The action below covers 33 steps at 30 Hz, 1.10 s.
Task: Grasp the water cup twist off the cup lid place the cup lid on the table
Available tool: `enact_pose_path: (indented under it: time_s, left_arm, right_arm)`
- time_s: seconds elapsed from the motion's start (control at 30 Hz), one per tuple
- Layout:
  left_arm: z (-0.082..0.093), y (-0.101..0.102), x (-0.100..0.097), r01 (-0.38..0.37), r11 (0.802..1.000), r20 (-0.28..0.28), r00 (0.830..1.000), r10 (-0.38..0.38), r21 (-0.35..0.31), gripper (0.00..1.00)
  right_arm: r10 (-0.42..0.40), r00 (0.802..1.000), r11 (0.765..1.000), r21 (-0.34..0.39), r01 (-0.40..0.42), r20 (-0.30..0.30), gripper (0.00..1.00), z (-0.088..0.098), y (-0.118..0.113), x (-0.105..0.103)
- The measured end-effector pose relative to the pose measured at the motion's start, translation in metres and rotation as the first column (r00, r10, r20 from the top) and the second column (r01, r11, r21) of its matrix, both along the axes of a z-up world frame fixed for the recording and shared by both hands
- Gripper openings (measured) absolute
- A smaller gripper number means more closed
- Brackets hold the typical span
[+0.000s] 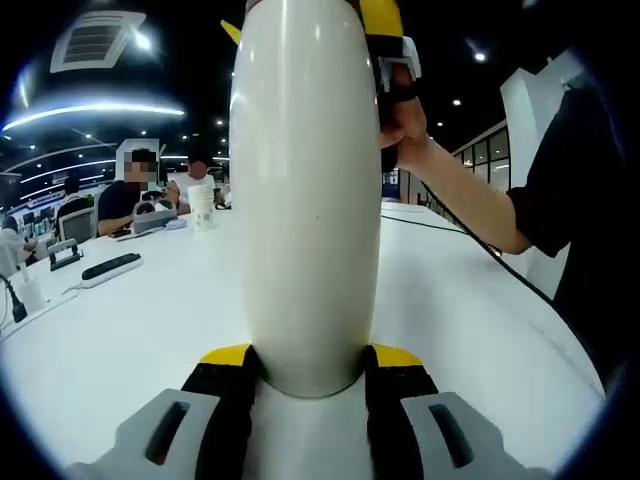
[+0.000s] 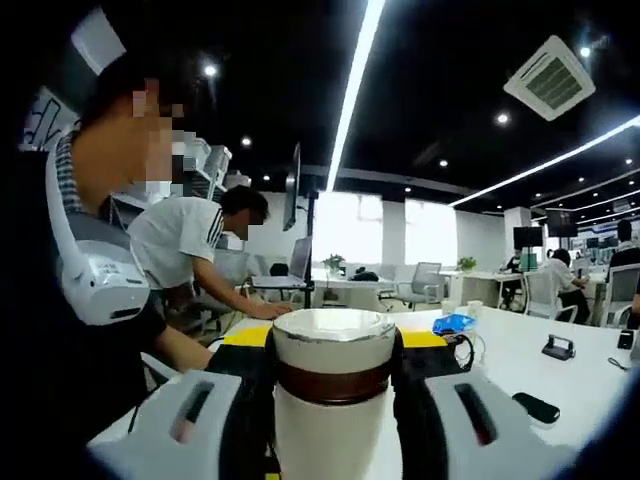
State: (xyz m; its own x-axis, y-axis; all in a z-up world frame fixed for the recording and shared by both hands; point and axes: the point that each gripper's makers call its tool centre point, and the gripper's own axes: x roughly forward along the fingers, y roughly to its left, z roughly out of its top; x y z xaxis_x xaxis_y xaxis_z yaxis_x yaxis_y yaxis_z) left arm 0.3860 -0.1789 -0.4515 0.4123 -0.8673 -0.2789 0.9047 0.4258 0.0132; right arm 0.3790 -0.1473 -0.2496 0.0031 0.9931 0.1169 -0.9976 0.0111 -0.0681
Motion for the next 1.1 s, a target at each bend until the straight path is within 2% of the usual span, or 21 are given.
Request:
enact_pose_path:
  time_s: [0.07, 0.13, 0.2, 0.33, 0.4, 0.5, 0.57, 0.67, 0.77, 0.9, 1.03, 1.1]
  left_arm:
    - [0.0, 0.0, 0.0, 0.0, 1.0, 0.0, 1.0, 0.0, 0.0, 0.45]
    - [0.0, 0.0, 0.0, 0.001, 1.0, 0.0, 1.0, -0.001, 0.0, 0.45]
    - [0.0, 0.0, -0.001, 0.001, 1.0, 0.0, 1.0, -0.001, 0.0, 0.45]
    - [-0.001, -0.001, -0.002, 0.002, 1.0, -0.002, 1.0, -0.002, 0.0, 0.45]
    - [-0.001, -0.001, -0.002, 0.002, 1.0, -0.001, 1.0, -0.002, 0.0, 0.45]
    - [-0.001, 0.0, -0.002, 0.003, 1.0, -0.001, 1.0, -0.003, 0.001, 0.45]
    - [-0.001, 0.0, -0.002, 0.003, 1.0, 0.0, 1.0, -0.003, 0.001, 0.45]
    - [-0.002, 0.0, -0.002, 0.002, 1.0, -0.002, 1.0, -0.002, 0.001, 0.45]
    - [-0.002, 0.0, -0.002, 0.002, 1.0, -0.002, 1.0, -0.002, 0.001, 0.45]
    - [-0.002, 0.0, -0.002, 0.001, 1.0, -0.002, 1.0, -0.001, 0.002, 0.45]
    - [-0.003, 0.0, -0.002, 0.001, 1.0, -0.002, 1.0, -0.001, 0.002, 0.45]
    - [-0.003, 0.0, -0.002, 0.0, 1.0, -0.002, 1.0, 0.0, 0.002, 0.45]
  right_arm:
    - [0.029, 1.0, 1.0, -0.007, -0.029, -0.006, 0.48, -0.001, 0.001, 0.001]
    - [0.074, 0.996, 0.997, -0.025, -0.075, -0.047, 0.48, -0.005, 0.002, -0.003]
    - [0.055, 0.998, 0.998, -0.018, -0.055, -0.016, 0.48, -0.003, 0.002, 0.0]
    - [0.001, 1.0, 1.0, 0.004, 0.0, -0.006, 0.48, -0.001, 0.001, 0.0]
    - [-0.063, 0.998, 0.998, 0.022, 0.063, -0.013, 0.51, 0.001, -0.001, 0.005]
    - [-0.141, 0.989, 0.987, 0.07, 0.143, -0.033, 0.53, 0.009, -0.007, 0.006]
    - [-0.168, 0.984, 0.977, 0.12, 0.173, -0.051, 0.54, 0.018, -0.011, -0.001]
    - [-0.255, 0.966, 0.952, 0.161, 0.26, -0.051, 0.57, 0.026, -0.016, -0.006]
    - [-0.383, 0.924, 0.912, 0.148, 0.382, -0.021, 0.61, 0.023, -0.015, -0.009]
    - [-0.484, 0.875, 0.87, 0.117, 0.479, 0.016, 0.62, 0.017, -0.009, -0.006]
    - [-0.524, 0.851, 0.85, 0.064, 0.522, 0.023, 0.6, 0.005, -0.005, 0.005]
    - [-0.524, 0.852, 0.851, 0.059, 0.522, 0.02, 0.54, 0.002, -0.005, 0.009]
